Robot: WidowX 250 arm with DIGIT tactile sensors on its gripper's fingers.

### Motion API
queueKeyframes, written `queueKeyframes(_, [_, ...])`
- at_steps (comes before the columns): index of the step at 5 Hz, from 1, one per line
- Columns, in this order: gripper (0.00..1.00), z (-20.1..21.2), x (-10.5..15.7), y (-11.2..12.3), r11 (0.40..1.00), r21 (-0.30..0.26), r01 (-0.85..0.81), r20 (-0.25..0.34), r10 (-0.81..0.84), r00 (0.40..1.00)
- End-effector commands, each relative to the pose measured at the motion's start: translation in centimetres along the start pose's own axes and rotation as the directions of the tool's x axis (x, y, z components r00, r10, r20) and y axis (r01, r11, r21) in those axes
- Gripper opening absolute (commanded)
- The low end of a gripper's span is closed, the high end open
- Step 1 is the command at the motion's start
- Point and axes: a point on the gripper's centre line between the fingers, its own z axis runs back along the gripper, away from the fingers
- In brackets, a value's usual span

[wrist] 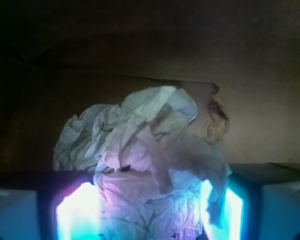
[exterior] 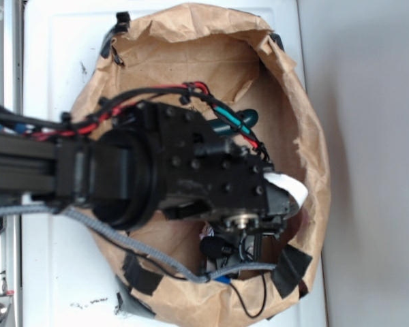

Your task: Grab the white paper.

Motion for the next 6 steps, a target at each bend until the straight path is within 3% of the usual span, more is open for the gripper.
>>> queueKeyframes(1, [0.00, 2.7, -0.6, 1.8, 0.996, -0.045, -0.073, 0.084, 0.077, 0.993])
queueKeyframes(2, [0.00, 6.1, -1.5, 2.0, 0.994, -0.077, -0.083, 0.109, 0.091, 0.990])
queueKeyframes(3, [0.00, 8.9, -2.5, 3.9, 0.978, -0.080, -0.195, 0.082, 0.201, 0.976])
queueKeyframes(4, [0.00, 10.4, -3.7, 5.2, 0.953, -0.035, -0.301, 0.029, 0.302, 0.953])
queueKeyframes(5, [0.00, 12.2, -5.7, 5.8, 0.906, 0.033, -0.423, 0.020, 0.422, 0.906])
queueKeyframes(6, [0.00, 14.8, -6.6, 5.7, 0.889, 0.033, -0.457, 0.005, 0.457, 0.889])
